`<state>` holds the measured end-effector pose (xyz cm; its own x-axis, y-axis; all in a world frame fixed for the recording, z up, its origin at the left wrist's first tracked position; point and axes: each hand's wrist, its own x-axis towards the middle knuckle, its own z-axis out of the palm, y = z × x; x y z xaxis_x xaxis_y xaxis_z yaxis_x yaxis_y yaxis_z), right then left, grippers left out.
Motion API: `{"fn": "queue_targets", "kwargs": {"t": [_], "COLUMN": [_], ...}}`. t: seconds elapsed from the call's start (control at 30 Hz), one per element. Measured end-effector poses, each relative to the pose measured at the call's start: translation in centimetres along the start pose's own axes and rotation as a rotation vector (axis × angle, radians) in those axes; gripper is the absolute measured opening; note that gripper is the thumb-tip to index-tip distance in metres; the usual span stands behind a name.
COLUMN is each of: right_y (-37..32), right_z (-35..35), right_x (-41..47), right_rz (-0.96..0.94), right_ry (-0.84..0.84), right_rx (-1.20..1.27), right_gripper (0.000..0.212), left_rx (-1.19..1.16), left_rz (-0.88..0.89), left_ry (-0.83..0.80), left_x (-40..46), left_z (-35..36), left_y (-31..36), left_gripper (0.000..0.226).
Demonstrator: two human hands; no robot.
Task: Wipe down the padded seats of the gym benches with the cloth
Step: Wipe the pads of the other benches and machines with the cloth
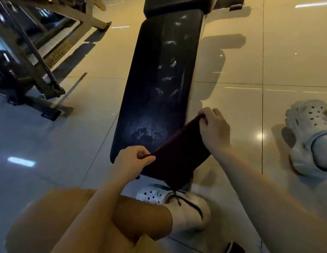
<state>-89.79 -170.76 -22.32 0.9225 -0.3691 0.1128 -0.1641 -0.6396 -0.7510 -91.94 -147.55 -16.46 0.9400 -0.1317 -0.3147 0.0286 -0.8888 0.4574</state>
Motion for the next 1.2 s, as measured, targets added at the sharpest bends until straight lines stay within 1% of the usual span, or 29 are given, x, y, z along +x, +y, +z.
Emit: {"fn": "queue_targets", "kwargs": {"t": [0.03,0.13,0.17,0.2,0.3,0.37,0.43,0.5,0.6,0.63,0.7,0.77,0.8,0.87,0.93,1.03,1.1,1.2], "right_y": [-0.1,-0.8,-1.1,-1.4,-0.9,0.0,0.2,0.0,0.4,0.7,0.7,0.4,0.4,0.5,0.7,1.1,1.8,3.3], "right_z": [1.9,7.8,9.4,10.7,12.8,13.7,14.1,14.0,12.7,12.6,11.8,10.9,10.5,10.1,10.1,10.8,11.2,11.4], "right_x": [0.2,0.0,-0.1,-0.3,-2.2,-4.9,-6.5,-5.5,0.4,3.3,9.8,16.0,18.3,20.1,18.9,13.5,8.0,0.8], "right_rz": [0.069,0.394,0.455,0.472,0.409,0.362,0.394,0.407,0.339,0.317,0.257,0.228,0.219,0.202,0.17,0.121,0.134,0.194], "right_ry": [0.023,-0.021,-0.041,-0.043,-0.021,-0.048,-0.08,-0.097,-0.132,-0.137,-0.127,-0.11,-0.089,-0.069,-0.09,-0.113,-0.209,-0.416], "right_rx": [0.139,0.544,0.62,0.659,0.668,0.659,0.701,0.763,0.81,0.821,0.864,0.852,0.829,0.797,0.768,0.762,0.761,0.772], "right_gripper": [0.027,0.056,0.061,0.064,0.068,0.07,0.067,0.064,0.065,0.066,0.071,0.071,0.07,0.069,0.069,0.068,0.069,0.07], "left_rx": [0.001,0.049,0.05,0.044,0.008,-0.008,-0.032,-0.084,-0.144,-0.143,-0.142,-0.168,-0.175,-0.191,-0.222,-0.226,-0.198,-0.121], "left_rz": [-0.038,-0.112,-0.131,-0.138,-0.061,-0.001,0.013,-0.032,-0.147,-0.186,-0.258,-0.348,-0.386,-0.447,-0.483,-0.501,-0.508,-0.506], "left_ry": [-0.003,-0.016,-0.003,0.03,0.184,0.25,0.319,0.381,0.456,0.447,0.349,0.264,0.258,0.277,0.286,0.293,0.297,0.325], "left_x": [0.4,1.7,2.3,2.9,5.1,6.9,8.6,10.1,11.3,11.5,11.9,12.3,12.5,12.8,12.8,12.9,13.0,13.4], "left_z": [0.4,1.7,2.0,2.3,3.1,3.9,4.7,5.2,5.4,5.6,6.3,7.0,7.1,6.8,6.3,6.2,6.6,7.0], "left_y": [-0.6,-2.3,-2.6,-2.7,-1.9,-0.7,0.5,1.5,2.5,2.7,3.3,4.1,4.4,4.9,5.2,5.9,6.4,6.9], "left_gripper": [0.011,0.008,0.007,0.014,0.034,0.037,0.037,0.036,0.039,0.042,0.05,0.051,0.051,0.048,0.046,0.047,0.049,0.051]}}
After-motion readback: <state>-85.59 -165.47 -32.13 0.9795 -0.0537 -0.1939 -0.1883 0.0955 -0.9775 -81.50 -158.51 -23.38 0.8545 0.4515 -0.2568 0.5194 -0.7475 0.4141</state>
